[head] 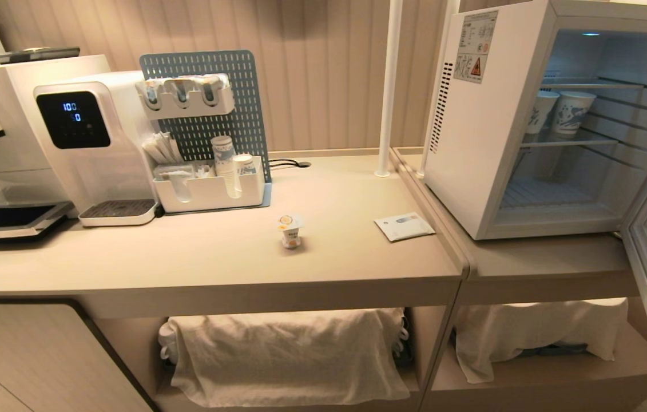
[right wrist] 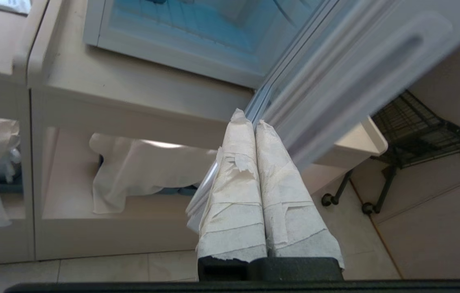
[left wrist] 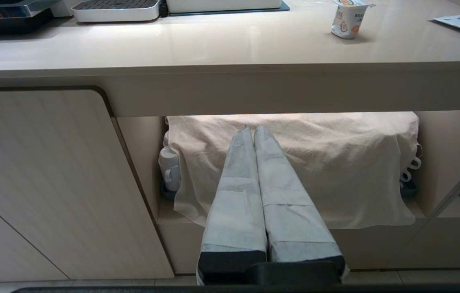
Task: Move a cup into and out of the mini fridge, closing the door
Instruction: Open the freezer door
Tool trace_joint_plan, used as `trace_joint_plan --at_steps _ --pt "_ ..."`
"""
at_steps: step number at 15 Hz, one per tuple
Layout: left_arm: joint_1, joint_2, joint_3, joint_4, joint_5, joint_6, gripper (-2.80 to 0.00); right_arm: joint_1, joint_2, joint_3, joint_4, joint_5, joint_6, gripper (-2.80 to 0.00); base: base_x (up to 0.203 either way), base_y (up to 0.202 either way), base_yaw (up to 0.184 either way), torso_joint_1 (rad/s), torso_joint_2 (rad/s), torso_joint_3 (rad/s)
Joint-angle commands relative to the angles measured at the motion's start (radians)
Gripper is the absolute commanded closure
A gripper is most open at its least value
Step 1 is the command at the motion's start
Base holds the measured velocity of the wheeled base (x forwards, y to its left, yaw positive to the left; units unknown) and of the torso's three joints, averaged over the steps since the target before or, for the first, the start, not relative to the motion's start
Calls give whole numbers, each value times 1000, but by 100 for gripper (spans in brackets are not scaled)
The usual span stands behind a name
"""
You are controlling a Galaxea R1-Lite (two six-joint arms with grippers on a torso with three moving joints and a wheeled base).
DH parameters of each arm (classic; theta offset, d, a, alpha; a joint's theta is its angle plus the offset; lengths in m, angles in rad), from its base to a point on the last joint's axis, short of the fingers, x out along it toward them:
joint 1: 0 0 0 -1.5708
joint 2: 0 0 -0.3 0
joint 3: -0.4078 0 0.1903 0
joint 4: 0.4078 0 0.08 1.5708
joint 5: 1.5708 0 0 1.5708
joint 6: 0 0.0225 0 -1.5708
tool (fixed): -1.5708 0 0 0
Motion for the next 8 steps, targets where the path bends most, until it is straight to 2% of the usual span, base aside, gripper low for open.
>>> trace_joint_plan --at_steps 1,4,8 --pt "0 0 0 0 1 0 0 0 111 -15 -42 -2 -9 0 0 0 0 0 0 0" --pt "0 0 0 0 1 -1 0 -8 216 -37 -145 -29 -86 0 0 0 0 0 0 0" --pt "0 0 0 0 1 0 0 -25 316 -102 -148 -89 -127 0 0 0 0 0 0 0"
